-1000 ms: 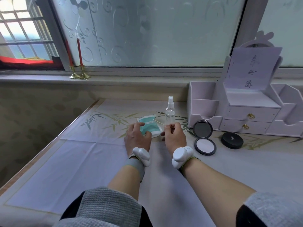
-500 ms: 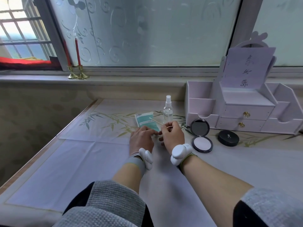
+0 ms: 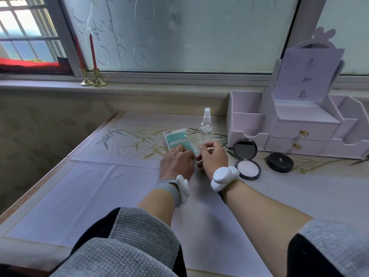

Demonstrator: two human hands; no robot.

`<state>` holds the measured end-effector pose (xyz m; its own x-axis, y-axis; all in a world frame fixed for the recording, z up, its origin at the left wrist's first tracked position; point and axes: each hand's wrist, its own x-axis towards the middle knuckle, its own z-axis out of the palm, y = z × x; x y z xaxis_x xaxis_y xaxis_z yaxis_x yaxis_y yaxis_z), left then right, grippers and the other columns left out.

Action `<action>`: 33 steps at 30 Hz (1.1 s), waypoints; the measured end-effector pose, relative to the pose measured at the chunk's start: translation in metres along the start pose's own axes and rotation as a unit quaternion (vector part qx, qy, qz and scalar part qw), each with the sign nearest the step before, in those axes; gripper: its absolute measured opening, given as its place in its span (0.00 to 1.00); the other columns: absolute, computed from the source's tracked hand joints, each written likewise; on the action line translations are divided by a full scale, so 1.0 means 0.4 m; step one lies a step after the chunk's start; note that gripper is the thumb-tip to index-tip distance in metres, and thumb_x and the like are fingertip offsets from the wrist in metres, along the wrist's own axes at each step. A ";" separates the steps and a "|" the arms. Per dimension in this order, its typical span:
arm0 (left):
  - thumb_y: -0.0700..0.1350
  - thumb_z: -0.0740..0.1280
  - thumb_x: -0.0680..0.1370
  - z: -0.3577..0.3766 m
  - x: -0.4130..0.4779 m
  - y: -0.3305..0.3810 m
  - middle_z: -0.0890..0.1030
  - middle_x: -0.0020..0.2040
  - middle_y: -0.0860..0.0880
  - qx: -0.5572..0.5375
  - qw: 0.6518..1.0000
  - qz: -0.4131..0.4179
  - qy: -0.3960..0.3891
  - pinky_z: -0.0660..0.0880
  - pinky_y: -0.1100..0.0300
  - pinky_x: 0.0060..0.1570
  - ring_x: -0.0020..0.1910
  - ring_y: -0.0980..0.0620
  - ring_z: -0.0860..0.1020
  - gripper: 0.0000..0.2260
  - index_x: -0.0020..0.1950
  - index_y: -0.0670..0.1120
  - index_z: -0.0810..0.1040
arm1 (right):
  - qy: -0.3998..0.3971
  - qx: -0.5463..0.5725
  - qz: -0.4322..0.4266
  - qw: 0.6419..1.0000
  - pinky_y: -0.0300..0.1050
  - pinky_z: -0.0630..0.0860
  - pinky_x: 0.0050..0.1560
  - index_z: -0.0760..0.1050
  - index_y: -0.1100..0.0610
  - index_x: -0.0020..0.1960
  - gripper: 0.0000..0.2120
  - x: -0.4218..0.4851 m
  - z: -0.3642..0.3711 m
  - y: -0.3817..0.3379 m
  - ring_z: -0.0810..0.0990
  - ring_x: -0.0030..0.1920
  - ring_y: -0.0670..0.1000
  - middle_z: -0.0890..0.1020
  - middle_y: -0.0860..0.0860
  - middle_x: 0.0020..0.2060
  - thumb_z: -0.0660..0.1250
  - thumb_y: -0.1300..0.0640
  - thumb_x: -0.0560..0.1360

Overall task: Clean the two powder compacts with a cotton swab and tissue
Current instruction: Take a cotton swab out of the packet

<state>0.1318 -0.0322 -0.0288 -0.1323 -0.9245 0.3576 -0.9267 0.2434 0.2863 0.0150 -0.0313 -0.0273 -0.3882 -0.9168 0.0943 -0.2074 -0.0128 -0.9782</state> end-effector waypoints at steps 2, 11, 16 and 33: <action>0.51 0.59 0.82 -0.002 -0.008 0.009 0.77 0.55 0.51 0.027 1.000 0.013 0.001 0.72 0.57 0.49 0.59 0.49 0.74 0.13 0.57 0.55 0.82 | 0.000 0.005 0.006 1.000 0.45 0.75 0.28 0.72 0.49 0.42 0.05 -0.001 -0.001 -0.002 0.77 0.25 0.54 0.83 0.54 0.33 0.65 0.52 0.76; 0.51 0.57 0.82 -0.026 -0.030 0.014 0.80 0.60 0.53 -0.092 0.993 -0.080 0.013 0.72 0.55 0.51 0.58 0.48 0.77 0.14 0.61 0.54 0.80 | -0.008 0.033 0.018 0.999 0.41 0.73 0.24 0.74 0.53 0.43 0.05 -0.029 -0.008 -0.024 0.74 0.23 0.50 0.83 0.53 0.31 0.66 0.54 0.78; 0.51 0.61 0.81 -0.020 -0.023 -0.012 0.79 0.42 0.52 -0.245 0.957 -0.140 0.073 0.72 0.52 0.46 0.46 0.44 0.77 0.12 0.42 0.47 0.78 | -0.075 -0.032 -0.002 0.997 0.41 0.74 0.27 0.76 0.54 0.43 0.05 -0.057 0.009 -0.020 0.78 0.26 0.51 0.83 0.52 0.32 0.67 0.55 0.76; 0.50 0.62 0.81 -0.003 -0.020 -0.022 0.74 0.39 0.53 -0.225 0.959 -0.143 0.099 0.68 0.56 0.37 0.42 0.47 0.73 0.12 0.40 0.47 0.73 | 0.107 -0.095 -0.085 0.986 0.45 0.70 0.40 0.74 0.54 0.47 0.09 0.033 -0.021 -0.103 0.77 0.40 0.53 0.77 0.45 0.34 0.65 0.49 0.77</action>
<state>0.1415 -0.0264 -0.0331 0.2149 -0.9096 0.3555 -0.6640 0.1308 0.7362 0.0111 -0.0394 0.0160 -0.5092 -0.8029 0.3098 -0.4418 -0.0650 -0.8947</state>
